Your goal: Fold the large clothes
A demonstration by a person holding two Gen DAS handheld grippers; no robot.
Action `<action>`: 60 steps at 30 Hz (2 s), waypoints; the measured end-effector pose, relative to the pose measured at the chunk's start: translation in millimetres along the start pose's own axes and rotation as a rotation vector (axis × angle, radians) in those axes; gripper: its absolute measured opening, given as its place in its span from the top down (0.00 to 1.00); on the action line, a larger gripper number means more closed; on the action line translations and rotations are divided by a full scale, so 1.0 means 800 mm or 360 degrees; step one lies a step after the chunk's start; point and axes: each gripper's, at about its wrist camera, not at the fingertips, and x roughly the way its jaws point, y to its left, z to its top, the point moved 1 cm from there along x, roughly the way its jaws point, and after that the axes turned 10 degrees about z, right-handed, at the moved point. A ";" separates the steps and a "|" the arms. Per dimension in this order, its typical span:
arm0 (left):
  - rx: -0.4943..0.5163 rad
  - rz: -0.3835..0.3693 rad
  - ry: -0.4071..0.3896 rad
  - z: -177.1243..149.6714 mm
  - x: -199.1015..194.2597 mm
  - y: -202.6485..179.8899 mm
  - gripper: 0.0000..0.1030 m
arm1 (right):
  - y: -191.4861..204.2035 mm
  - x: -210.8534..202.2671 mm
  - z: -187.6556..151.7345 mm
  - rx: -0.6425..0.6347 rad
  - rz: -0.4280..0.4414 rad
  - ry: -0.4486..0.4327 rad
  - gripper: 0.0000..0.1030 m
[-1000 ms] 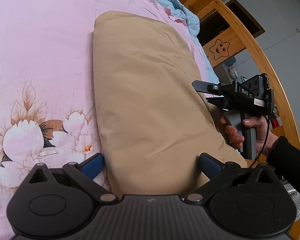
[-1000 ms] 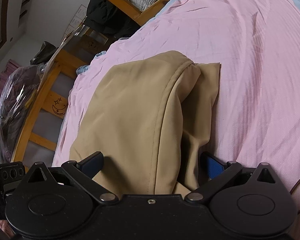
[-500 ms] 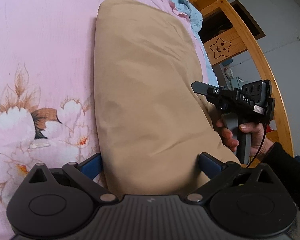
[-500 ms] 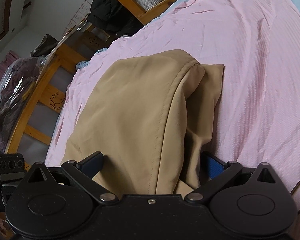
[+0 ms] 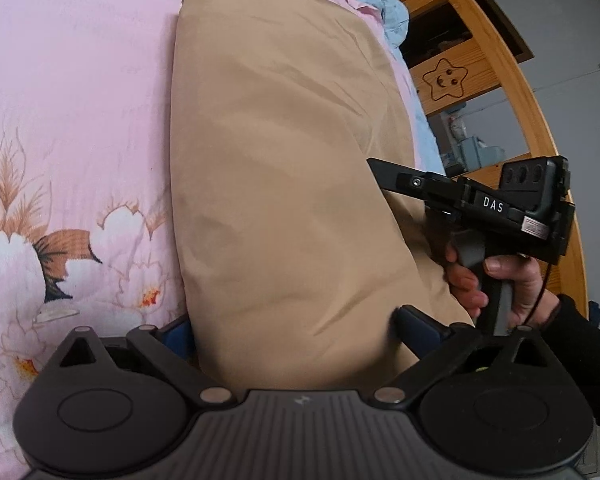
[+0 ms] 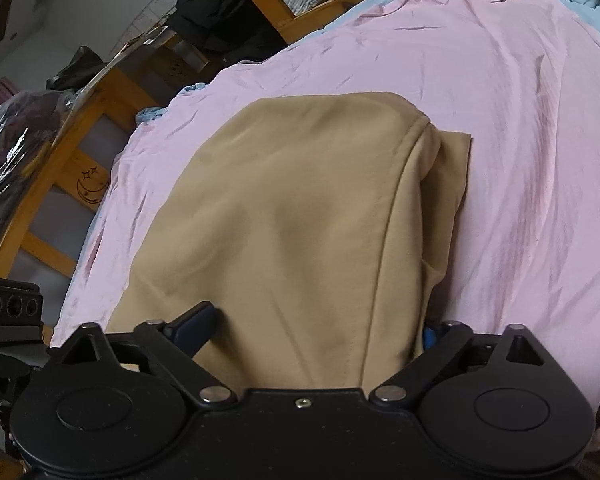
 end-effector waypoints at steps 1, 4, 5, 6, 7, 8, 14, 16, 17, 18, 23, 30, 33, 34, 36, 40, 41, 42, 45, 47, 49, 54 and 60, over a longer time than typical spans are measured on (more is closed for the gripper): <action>0.0003 0.0008 0.0003 0.000 0.000 -0.001 0.05 | 0.000 -0.001 -0.001 0.0019 -0.0001 -0.0007 0.16; 0.0016 0.0010 0.0010 0.003 -0.005 -0.005 0.08 | 0.002 -0.004 -0.003 0.0057 0.0020 -0.0017 0.35; 0.0030 0.0006 0.0010 0.004 -0.007 -0.005 0.08 | 0.005 -0.006 -0.003 0.0050 0.0023 -0.0021 0.38; 0.0046 0.0000 0.0010 0.005 -0.010 -0.006 0.09 | 0.009 -0.010 -0.003 0.0022 0.0025 -0.0028 0.46; 0.0058 -0.0008 0.0009 0.006 -0.013 -0.006 0.10 | 0.016 -0.013 -0.004 -0.0025 0.0022 -0.0036 0.52; 0.0072 -0.0018 0.0002 0.009 -0.017 -0.007 0.10 | 0.022 -0.016 -0.004 -0.0061 0.0021 -0.0044 0.55; 0.0235 0.0019 -0.0167 0.030 -0.060 -0.002 0.11 | 0.047 -0.029 0.002 -0.0105 0.0074 -0.0172 0.70; 0.0275 0.0040 -0.0231 0.040 -0.076 0.000 0.11 | 0.061 -0.025 0.011 -0.0155 0.0070 -0.0206 0.70; 0.0299 0.0054 -0.0260 0.045 -0.084 0.002 0.11 | 0.069 -0.022 0.017 -0.0196 0.0071 -0.0233 0.71; 0.0329 0.0077 -0.0301 0.053 -0.093 0.004 0.11 | 0.076 -0.020 0.023 -0.0231 0.0073 -0.0255 0.71; 0.0350 0.0153 -0.0399 0.103 -0.118 0.029 0.11 | 0.104 0.009 0.078 -0.0361 0.0080 -0.0356 0.71; 0.0216 0.0270 -0.0412 0.176 -0.107 0.083 0.11 | 0.102 0.100 0.159 -0.0391 -0.0017 -0.0354 0.71; 0.0148 0.0272 -0.0384 0.190 -0.093 0.111 0.10 | 0.088 0.140 0.170 -0.0287 -0.0105 -0.0371 0.71; 0.0113 0.0255 -0.0381 0.191 -0.090 0.118 0.10 | 0.085 0.152 0.170 -0.0265 -0.0141 -0.0369 0.71; 0.0105 0.0226 -0.0392 0.189 -0.086 0.122 0.08 | 0.078 0.164 0.165 -0.0244 -0.0182 -0.0385 0.68; 0.0133 0.0236 -0.0411 0.188 -0.085 0.123 0.06 | 0.077 0.164 0.160 -0.0300 -0.0191 -0.0387 0.59; 0.0122 0.0242 -0.0416 0.186 -0.086 0.124 0.06 | 0.078 0.163 0.159 -0.0327 -0.0204 -0.0375 0.58; 0.0109 0.0250 -0.0425 0.185 -0.089 0.125 0.05 | 0.079 0.161 0.159 -0.0350 -0.0214 -0.0365 0.54; 0.0071 0.0326 -0.0462 0.182 -0.092 0.117 0.03 | 0.086 0.158 0.155 -0.0414 -0.0251 -0.0340 0.40; 0.0059 0.0379 -0.0494 0.176 -0.097 0.111 0.03 | 0.093 0.150 0.148 -0.0449 -0.0259 -0.0331 0.32; 0.0041 0.0421 -0.0534 0.170 -0.105 0.107 0.03 | 0.100 0.144 0.145 -0.0474 -0.0281 -0.0333 0.26; 0.0078 0.0504 -0.0702 0.149 -0.138 0.084 0.01 | 0.114 0.119 0.141 -0.0482 -0.0345 -0.0384 0.20; 0.0088 0.0577 -0.1013 0.114 -0.184 0.050 0.01 | 0.143 0.073 0.126 -0.0512 -0.0366 -0.0520 0.02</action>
